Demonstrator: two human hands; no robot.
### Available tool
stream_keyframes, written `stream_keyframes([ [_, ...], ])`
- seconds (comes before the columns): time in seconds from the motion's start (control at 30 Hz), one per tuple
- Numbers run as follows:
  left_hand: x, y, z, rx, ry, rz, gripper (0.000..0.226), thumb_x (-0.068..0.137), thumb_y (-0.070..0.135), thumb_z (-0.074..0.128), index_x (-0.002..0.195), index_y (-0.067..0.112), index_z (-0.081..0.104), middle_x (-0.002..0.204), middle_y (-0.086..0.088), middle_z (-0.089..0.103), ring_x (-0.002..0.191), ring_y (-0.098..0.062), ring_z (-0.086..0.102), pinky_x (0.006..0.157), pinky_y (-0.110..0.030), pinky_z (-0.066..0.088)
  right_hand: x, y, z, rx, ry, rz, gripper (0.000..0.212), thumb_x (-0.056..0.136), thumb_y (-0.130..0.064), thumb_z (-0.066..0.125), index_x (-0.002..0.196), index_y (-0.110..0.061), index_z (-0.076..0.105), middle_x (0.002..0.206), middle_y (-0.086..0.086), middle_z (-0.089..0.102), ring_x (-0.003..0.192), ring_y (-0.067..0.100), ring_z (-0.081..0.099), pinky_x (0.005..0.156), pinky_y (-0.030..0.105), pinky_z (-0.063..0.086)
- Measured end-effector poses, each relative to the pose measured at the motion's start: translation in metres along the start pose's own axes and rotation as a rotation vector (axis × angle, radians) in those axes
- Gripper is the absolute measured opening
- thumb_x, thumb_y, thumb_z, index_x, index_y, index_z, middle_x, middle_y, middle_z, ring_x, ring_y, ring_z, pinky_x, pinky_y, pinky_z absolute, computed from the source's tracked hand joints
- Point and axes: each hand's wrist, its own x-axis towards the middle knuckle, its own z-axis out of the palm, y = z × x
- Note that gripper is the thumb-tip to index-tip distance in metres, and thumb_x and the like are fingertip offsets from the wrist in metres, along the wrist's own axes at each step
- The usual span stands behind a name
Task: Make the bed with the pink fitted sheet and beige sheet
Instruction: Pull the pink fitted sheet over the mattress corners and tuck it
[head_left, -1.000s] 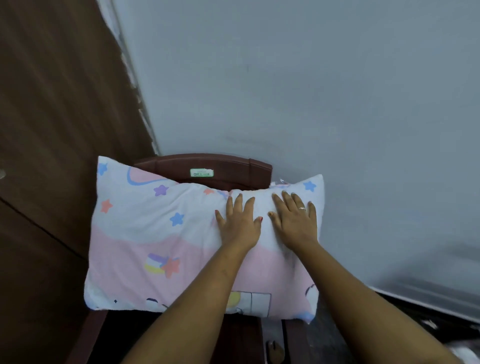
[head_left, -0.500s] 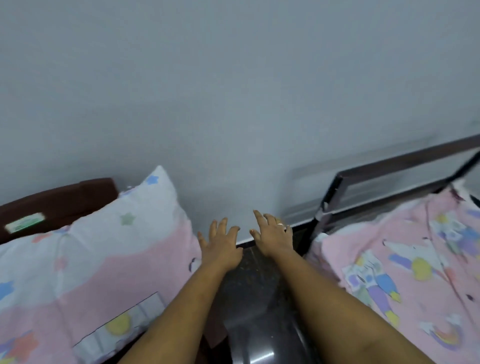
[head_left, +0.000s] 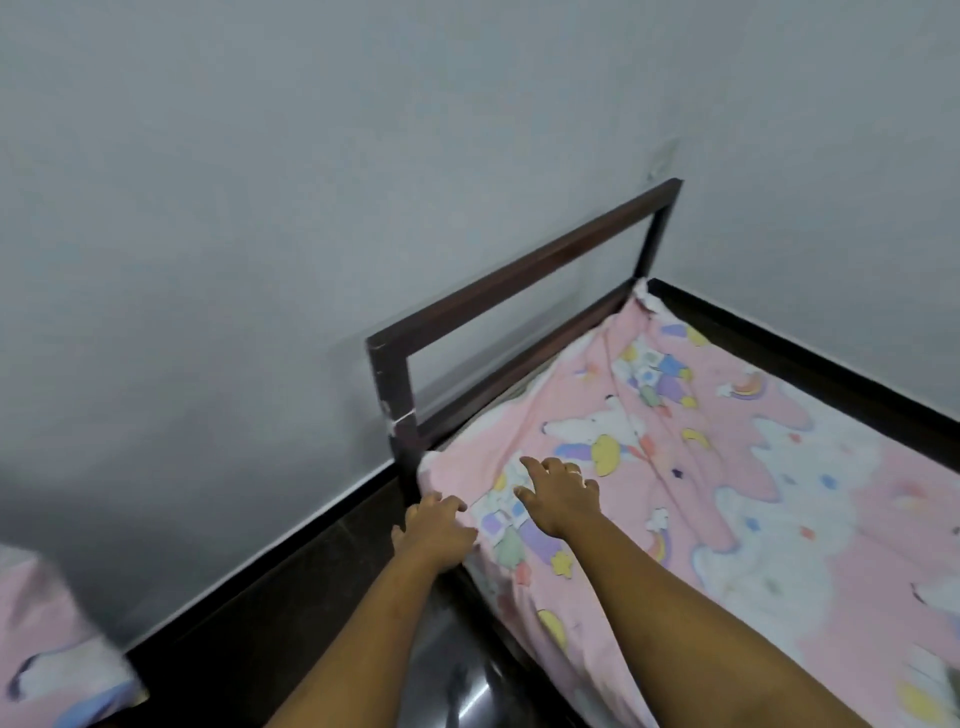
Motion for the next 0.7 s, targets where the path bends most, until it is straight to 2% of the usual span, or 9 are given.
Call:
stream_keyframes([
  [0.17,0.025,0.052,0.009,-0.015,-0.027,0.057,0.044,0.09,0.036,0.051,0.132,0.026,0.047,0.142,0.0,0.037,0.126,-0.023,0.041,0.102,-0.037,0.037,0.001,0.066,-0.019,0.068,-0.035,0.092,0.052,0.101,-0.045,0.03,0.149,-0.028,0.022,0.149,0.008,0.03,0.137,0.032,0.028,0.103,0.047,0.032],
  [0.3,0.049,0.068,0.016,-0.052,-0.054,0.055,0.042,0.091,0.031,0.053,0.131,0.02,0.048,0.138,-0.006,0.04,0.122,-0.025,0.044,0.101,-0.037,0.041,0.007,0.092,-0.02,0.119,-0.039,0.142,0.05,0.101,-0.045,0.031,0.148,-0.027,0.026,0.149,0.007,0.032,0.137,0.031,0.029,0.104,0.047,0.031],
  [0.57,0.123,0.069,0.02,-0.139,-0.09,0.006,0.04,0.09,0.03,0.056,0.127,0.016,0.051,0.129,-0.009,0.051,0.109,-0.026,0.055,0.096,-0.039,0.047,0.062,0.114,-0.021,0.111,-0.082,0.201,0.048,0.101,-0.044,0.033,0.145,-0.026,0.03,0.146,0.007,0.037,0.134,0.029,0.033,0.104,0.045,0.032],
  [0.7,0.184,0.06,0.011,-0.137,-0.109,-0.009,0.042,0.09,0.029,0.054,0.13,0.016,0.049,0.133,-0.008,0.05,0.115,-0.025,0.051,0.096,-0.034,0.044,0.119,0.11,-0.022,0.117,-0.091,0.226,0.047,0.101,-0.044,0.033,0.144,-0.027,0.032,0.144,0.007,0.039,0.132,0.028,0.036,0.103,0.043,0.033],
])
